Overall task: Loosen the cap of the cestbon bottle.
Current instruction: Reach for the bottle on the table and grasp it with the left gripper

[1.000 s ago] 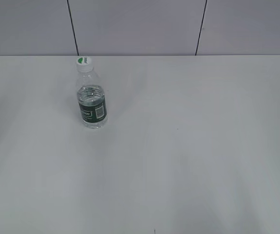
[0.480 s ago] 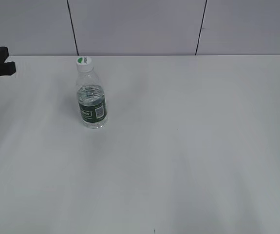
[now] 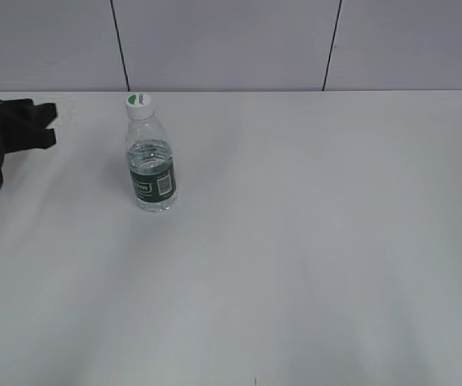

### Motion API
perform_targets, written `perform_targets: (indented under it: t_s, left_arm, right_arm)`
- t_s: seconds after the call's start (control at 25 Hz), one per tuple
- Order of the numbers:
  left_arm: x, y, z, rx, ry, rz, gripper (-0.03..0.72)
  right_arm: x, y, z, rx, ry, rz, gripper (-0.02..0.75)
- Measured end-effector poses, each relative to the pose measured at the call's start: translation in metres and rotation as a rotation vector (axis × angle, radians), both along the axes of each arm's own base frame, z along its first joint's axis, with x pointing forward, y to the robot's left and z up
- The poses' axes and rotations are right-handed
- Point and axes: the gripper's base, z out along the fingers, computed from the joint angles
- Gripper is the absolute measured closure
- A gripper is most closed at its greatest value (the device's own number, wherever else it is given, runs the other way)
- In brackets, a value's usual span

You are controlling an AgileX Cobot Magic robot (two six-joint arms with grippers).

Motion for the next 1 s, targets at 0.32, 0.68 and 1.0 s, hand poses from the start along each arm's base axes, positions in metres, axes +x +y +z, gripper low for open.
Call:
perform_targets:
  t_s: [0.32,0.68,1.0]
  left_arm:
    - [-0.01,-0.024,-0.026,-0.094,0.06,-0.288,0.411]
    - [-0.013,-0.025,-0.027,-0.105,0.064,-0.3,0.412]
    - [-0.022,-0.027,-0.034,-0.102,0.101,-0.317,0.201]
  right_arm:
    - [0.0,0.0,0.0,-0.001,0.0,-0.001,0.22]
    - [0.0,0.0,0.0,-0.002,0.0,-0.002,0.22]
    - [0.0,0.0,0.0,-0.002,0.0,-0.002,0.22]
